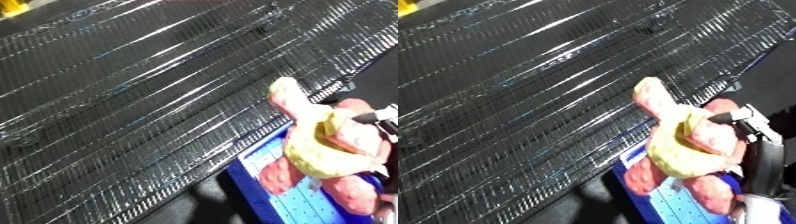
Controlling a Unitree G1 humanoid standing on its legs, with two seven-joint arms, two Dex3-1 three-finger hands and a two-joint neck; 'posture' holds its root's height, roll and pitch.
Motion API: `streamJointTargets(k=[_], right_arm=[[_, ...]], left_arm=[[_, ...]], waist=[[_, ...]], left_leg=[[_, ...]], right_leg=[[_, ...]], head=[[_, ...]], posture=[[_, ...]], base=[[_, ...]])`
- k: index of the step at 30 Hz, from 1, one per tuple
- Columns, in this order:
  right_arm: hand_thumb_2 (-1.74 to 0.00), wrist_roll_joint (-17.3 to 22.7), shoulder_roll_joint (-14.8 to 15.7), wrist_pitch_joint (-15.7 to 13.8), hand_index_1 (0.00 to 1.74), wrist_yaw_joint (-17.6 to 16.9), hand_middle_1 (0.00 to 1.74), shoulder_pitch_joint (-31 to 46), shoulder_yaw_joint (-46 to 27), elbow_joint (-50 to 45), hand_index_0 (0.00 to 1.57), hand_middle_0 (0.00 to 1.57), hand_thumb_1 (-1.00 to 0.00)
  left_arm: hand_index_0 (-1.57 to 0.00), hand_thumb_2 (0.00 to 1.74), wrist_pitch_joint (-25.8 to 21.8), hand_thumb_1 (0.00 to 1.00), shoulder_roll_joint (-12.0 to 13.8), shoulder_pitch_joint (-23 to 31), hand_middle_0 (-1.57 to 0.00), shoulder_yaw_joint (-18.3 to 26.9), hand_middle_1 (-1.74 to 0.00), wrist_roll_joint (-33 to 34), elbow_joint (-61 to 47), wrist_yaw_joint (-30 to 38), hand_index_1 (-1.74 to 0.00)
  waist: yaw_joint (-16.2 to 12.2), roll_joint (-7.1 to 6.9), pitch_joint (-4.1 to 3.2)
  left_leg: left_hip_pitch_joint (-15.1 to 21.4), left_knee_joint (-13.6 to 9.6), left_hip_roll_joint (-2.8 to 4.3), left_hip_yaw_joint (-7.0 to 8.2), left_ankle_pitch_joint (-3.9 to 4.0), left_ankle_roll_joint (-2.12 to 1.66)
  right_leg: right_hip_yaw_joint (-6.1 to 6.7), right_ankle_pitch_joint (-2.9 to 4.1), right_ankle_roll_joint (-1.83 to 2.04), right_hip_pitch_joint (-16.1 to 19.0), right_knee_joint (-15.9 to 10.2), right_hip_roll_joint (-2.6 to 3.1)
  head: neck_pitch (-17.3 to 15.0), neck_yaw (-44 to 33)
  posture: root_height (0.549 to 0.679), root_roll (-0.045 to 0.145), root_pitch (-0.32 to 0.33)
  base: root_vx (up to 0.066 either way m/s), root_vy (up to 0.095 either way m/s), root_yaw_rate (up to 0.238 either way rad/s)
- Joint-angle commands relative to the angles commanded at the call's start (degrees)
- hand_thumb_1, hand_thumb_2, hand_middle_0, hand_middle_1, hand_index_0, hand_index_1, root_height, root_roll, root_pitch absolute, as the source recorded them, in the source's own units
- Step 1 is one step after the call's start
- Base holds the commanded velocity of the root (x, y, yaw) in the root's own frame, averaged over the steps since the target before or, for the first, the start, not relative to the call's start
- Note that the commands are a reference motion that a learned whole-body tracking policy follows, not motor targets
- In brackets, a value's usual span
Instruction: Pick up the object and place it into the box
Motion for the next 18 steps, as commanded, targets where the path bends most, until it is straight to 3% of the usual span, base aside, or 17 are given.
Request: streamJointTargets(k=[9,13,18], right_arm=[[-1.74,11.15,1.35,-5.24,1.74,-3.38,1.74,-0.27,-5.32,10.32,1.57,1.57,-1.00],[-1.39,16.76,1.01,-6.92,1.39,-4.47,1.39,-1.68,-6.88,18.16,1.26,1.26,-0.80],[-0.96,19.18,-1.19,-6.59,0.96,-5.14,0.96,-2.85,-8.56,27.73,0.86,0.86,-0.55]], left_arm=[[-1.57,1.74,-1.33,1.00,0.27,-0.44,-1.57,-1.90,-1.74,-2.42,2.24,0.30,-1.74],[-1.57,1.74,-1.83,1.00,0.95,-0.67,-1.57,-2.62,-1.74,-3.00,3.16,-0.14,-1.74],[-1.57,1.74,-2.41,1.00,1.88,-1.26,-1.57,-3.16,-1.74,-3.09,4.28,-0.69,-1.74]], waist=[[-2.32,0.41,0.00],[-2.46,0.51,0.00],[-2.21,0.60,0.00]], left_leg=[[0.73,0.07,0.04,1.22,-0.32,-0.06],[0.60,0.22,-0.08,1.32,-0.30,-0.17],[0.41,0.25,-0.06,1.22,-0.23,-0.27]], right_leg=[[0.42,1.30,0.07,0.35,-0.65,-0.15],[0.29,1.76,0.11,0.50,-0.98,-0.31],[0.12,2.31,0.16,0.61,-1.37,-0.43]], head=[[-0.21,11.39],[0.80,13.67],[1.27,15.36]], posture=[[0.657,0.057,-0.012],[0.657,0.058,-0.014],[0.658,0.058,-0.015]], base=[[-0.009,0.026,-0.044],[-0.026,0.008,0.020],[-0.026,-0.001,0.020]])
